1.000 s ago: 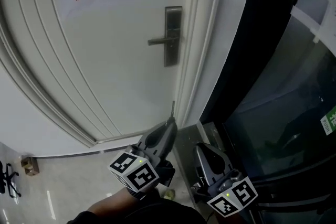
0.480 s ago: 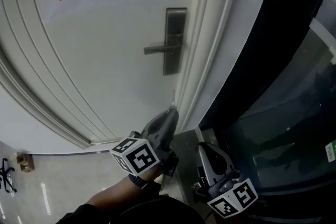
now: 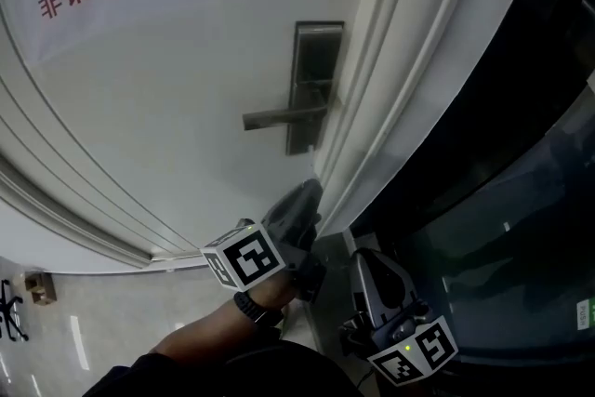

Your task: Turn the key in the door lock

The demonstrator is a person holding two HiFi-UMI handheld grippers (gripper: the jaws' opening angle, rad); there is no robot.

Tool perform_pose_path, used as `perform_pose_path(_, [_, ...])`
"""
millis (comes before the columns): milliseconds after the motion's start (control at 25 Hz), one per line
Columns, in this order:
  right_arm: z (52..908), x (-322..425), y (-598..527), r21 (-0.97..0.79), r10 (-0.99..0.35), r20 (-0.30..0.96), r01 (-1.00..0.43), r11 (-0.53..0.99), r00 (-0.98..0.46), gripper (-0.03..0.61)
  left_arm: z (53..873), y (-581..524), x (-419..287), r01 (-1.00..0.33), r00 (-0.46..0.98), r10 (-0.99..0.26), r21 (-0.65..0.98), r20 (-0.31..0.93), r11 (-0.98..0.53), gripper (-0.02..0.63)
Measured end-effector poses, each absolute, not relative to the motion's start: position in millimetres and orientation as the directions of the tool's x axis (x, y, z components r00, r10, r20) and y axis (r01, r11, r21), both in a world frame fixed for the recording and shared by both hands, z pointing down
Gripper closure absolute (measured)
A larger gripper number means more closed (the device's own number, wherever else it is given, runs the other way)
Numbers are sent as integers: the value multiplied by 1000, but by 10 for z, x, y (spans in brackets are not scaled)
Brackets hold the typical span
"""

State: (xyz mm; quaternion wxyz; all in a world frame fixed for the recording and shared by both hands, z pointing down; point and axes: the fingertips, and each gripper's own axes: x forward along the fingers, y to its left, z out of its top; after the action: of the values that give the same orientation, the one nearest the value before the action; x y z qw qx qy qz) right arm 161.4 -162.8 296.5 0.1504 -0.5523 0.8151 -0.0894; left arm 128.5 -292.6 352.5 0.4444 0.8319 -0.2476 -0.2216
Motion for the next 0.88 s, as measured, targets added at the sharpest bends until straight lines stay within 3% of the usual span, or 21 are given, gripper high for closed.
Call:
perform_pose_path(400, [3083, 1827, -2035, -344, -940, -127, -874, 342, -317, 561, 3744, -3460, 1474, -126, 766, -634, 941, -110, -315, 607])
perform_pose_path(880, [3121, 1923, -2186, -356, -942, -119, -873, 334, -313, 563, 3796, -3674, 1523, -89, 747, -659, 969, -90, -232, 607])
